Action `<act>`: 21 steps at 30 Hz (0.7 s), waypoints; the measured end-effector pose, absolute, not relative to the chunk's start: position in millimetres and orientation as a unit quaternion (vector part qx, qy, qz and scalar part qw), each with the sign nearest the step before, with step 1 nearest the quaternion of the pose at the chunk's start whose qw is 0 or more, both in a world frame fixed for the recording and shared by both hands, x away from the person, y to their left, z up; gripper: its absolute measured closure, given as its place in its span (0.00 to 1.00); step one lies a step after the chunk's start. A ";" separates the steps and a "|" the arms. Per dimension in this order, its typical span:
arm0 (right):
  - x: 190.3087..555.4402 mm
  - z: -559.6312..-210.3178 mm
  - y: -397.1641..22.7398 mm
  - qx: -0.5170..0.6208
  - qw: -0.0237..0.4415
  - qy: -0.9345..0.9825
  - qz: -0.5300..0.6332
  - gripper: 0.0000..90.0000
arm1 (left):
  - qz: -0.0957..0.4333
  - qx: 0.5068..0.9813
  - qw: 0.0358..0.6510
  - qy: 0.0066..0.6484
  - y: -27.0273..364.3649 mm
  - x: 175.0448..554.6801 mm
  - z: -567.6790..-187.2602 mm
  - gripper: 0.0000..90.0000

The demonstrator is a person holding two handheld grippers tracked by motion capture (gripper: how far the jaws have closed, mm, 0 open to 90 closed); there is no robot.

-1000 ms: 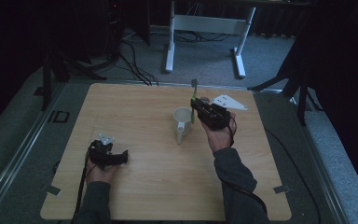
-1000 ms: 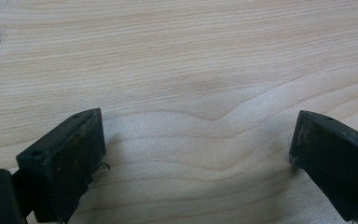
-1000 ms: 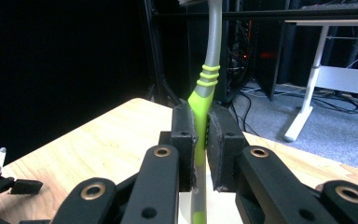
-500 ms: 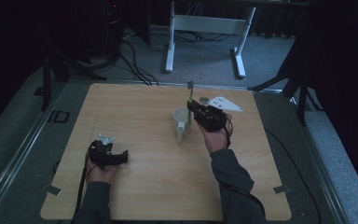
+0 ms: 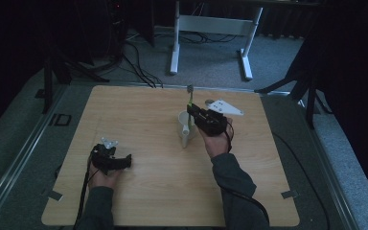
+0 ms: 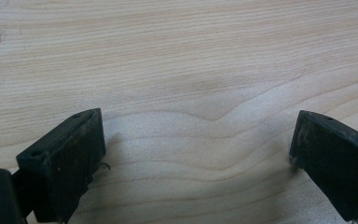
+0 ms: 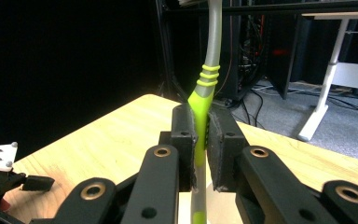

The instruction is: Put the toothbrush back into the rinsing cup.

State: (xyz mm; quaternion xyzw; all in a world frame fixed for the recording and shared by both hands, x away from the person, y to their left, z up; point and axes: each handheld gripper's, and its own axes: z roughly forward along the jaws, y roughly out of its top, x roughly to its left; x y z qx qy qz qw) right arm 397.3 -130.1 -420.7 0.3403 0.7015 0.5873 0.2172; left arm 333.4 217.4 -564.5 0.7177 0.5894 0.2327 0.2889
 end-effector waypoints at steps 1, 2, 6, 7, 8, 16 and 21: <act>397.2 -421.1 -129.0 0.340 0.216 0.702 0.588 0.91 | 0.233 0.718 0.289 0.589 217.4 333.4 -564.5 0.04; 397.3 -421.7 -128.1 0.339 0.216 0.702 0.588 0.91 | 0.233 0.717 0.289 0.589 217.3 333.4 -564.6 0.04; 397.0 -425.4 -124.3 0.338 0.212 0.704 0.587 0.91 | 0.233 0.718 0.289 0.589 217.3 333.4 -564.6 0.04; 396.9 -426.4 -123.6 0.338 0.211 0.705 0.587 0.91 | 0.233 0.718 0.289 0.589 217.3 333.4 -564.6 0.04; 396.9 -427.2 -123.0 0.338 0.211 0.705 0.586 0.91 | 0.233 0.717 0.289 0.589 217.3 333.4 -564.6 0.04; 395.7 -432.2 -120.2 0.336 0.206 0.707 0.587 0.91 | 0.233 0.718 0.289 0.589 217.3 333.4 -564.5 0.04; 395.7 -434.9 -120.1 0.337 0.205 0.707 0.587 0.91 | 0.233 0.717 0.289 0.589 217.3 333.4 -564.6 0.04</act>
